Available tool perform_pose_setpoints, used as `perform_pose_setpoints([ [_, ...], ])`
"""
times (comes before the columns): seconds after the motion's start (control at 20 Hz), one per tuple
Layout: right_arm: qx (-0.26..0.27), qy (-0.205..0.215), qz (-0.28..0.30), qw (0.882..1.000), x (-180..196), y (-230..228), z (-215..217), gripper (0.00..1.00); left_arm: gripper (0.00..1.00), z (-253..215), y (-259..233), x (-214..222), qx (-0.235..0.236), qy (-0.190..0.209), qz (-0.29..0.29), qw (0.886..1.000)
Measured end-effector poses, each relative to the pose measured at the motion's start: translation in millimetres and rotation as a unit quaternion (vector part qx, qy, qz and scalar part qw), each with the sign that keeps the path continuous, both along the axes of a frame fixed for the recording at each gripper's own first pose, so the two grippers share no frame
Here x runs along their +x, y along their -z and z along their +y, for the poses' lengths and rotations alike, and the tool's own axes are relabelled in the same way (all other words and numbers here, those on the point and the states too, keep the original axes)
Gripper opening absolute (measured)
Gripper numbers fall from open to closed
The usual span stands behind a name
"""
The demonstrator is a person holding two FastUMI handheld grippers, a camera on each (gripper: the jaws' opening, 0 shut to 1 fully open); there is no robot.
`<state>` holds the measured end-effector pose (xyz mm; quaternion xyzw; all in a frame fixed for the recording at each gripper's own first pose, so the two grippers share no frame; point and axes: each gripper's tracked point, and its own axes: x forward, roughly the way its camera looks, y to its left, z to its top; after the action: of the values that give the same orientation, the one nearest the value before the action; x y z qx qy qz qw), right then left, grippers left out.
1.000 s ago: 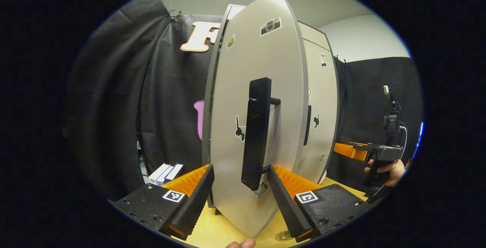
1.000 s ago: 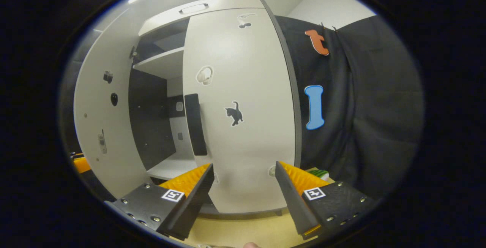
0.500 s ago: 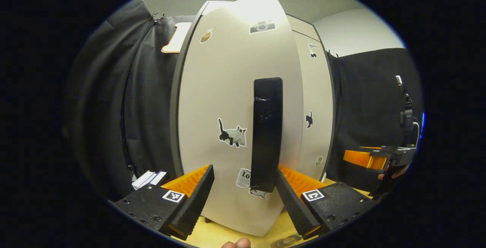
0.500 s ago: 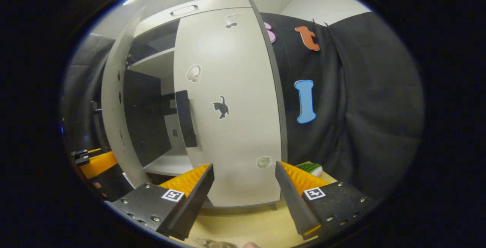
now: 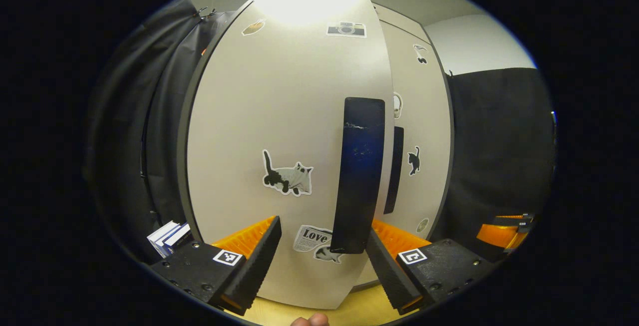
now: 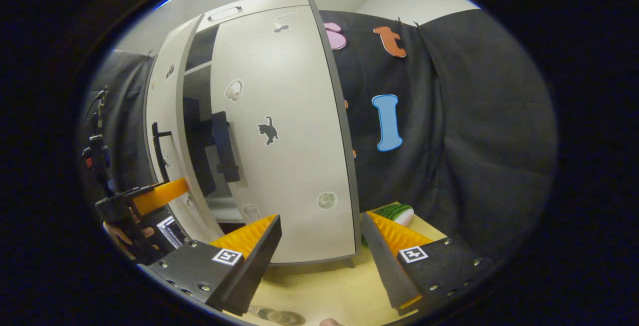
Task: Grasp the bottle in the cabinet with the left hand and place it on the coaster, then close the right door with the right hand and the left door with the left hand.
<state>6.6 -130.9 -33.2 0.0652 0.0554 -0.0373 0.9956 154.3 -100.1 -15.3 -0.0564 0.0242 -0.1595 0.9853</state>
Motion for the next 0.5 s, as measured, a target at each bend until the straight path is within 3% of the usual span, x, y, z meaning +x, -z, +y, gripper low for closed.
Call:
perform_pose_setpoints([
  [0.5,-0.003,-0.01,0.013,1.0,-16.3,11.7,3.7,0.99,0.98,-9.7,3.2,36.1,0.03,-0.075,-0.008,0.997],
])
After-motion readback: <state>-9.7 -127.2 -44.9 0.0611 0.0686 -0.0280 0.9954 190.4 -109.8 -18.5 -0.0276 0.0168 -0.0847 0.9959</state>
